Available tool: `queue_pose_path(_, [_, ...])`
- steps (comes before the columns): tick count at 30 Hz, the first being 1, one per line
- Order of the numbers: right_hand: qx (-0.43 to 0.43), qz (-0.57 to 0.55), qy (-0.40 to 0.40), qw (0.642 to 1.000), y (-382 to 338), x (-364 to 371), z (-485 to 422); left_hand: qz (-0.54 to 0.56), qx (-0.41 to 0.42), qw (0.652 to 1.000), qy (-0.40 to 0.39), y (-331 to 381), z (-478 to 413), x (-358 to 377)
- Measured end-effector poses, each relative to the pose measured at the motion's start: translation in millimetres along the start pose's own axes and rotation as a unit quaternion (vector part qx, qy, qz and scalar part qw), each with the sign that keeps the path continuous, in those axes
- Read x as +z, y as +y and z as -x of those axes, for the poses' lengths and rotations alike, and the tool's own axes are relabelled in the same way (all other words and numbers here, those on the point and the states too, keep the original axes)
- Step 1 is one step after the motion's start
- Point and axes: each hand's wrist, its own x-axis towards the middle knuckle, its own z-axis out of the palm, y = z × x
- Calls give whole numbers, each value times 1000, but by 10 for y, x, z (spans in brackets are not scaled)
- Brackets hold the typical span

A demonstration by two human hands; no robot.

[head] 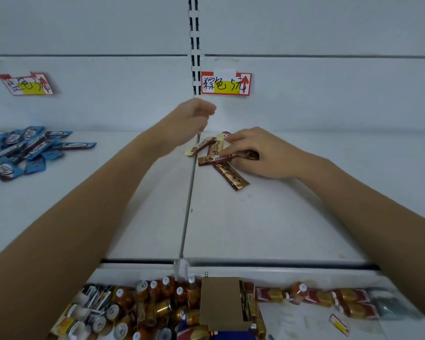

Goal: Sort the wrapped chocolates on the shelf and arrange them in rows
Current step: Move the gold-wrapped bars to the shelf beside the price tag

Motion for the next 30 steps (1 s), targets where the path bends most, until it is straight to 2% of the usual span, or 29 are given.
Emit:
queue_pose_path(3, [34, -18, 7, 999, 46, -68, 21, -232, 26, 966, -113, -108, 81, -68])
queue_pose_path(5, [60, -43, 27, 997, 83, -122, 57, -289, 21, 945, -155, -108, 147, -17])
queue_pose_path(7, [86, -42, 39, 995, 155, -147, 89, -303, 34, 937, -169, -72, 185, 70])
queue_pose_path(12, [169, 16, -55, 984, 337, -102, 114, -317, 37, 927, -197, -9, 215, 217])
queue_pose_path(16, [167, -24, -13, 986, 366, -137, 108, -306, 70, 926, -211, 6, 254, 203])
queue_pose_path(18, [154, -15, -25, 988, 403, -126, 84, -277, 73, 934, -212, -21, 277, 201])
queue_pose_path(21, [150, 27, -40, 988, 429, -59, 73, -242, 118, 948, -170, 12, 328, 208])
queue_pose_path(23, [152, 40, -11, 987, 423, -25, 96, -262, 163, 945, -114, 4, 326, 202])
queue_pose_path(25, [152, 19, 40, 987, 342, -53, 145, -293, 172, 940, -36, -30, 302, 130])
queue_pose_path(28, [117, 3, 151, 982, 89, -181, 271, -355, 176, 912, 104, -27, 322, -46])
queue_pose_path(30, [92, -11, 230, 969, -156, -255, 429, -329, 189, 904, 197, 62, 489, -164])
